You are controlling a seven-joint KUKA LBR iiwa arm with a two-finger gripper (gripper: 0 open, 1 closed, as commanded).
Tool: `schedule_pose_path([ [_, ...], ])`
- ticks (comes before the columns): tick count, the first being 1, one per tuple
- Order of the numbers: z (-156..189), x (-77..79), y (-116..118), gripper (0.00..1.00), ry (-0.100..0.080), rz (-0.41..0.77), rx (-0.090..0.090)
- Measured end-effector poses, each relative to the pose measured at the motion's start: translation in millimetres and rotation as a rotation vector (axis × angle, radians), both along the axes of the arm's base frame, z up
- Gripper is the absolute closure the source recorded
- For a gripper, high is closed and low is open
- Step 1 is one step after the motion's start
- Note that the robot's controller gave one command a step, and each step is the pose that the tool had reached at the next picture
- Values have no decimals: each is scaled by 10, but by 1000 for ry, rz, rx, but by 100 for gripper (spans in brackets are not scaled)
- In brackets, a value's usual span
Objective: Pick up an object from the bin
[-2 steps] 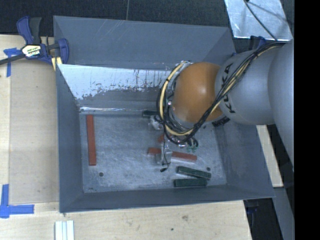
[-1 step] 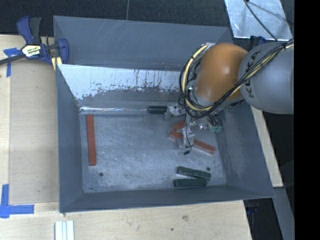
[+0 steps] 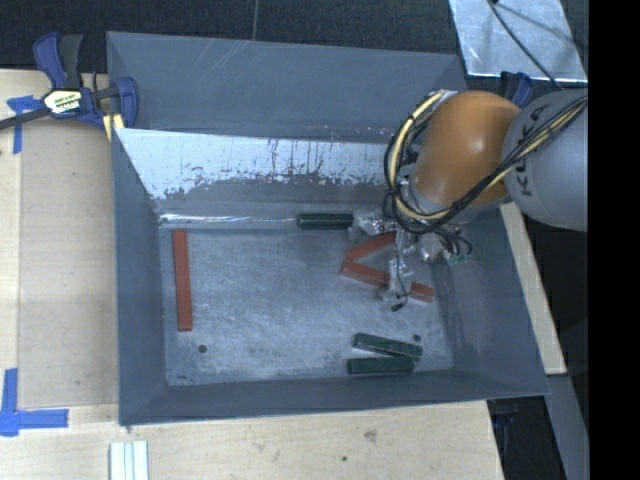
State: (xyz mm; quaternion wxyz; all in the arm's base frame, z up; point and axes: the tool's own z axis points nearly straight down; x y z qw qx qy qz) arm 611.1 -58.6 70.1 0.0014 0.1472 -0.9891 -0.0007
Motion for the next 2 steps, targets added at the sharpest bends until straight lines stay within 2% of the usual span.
schedule_pose_path([
  [1,0,6,0,100,-2,-3,0],
  [2,1511,104,-195,100,-16,90,-3],
])
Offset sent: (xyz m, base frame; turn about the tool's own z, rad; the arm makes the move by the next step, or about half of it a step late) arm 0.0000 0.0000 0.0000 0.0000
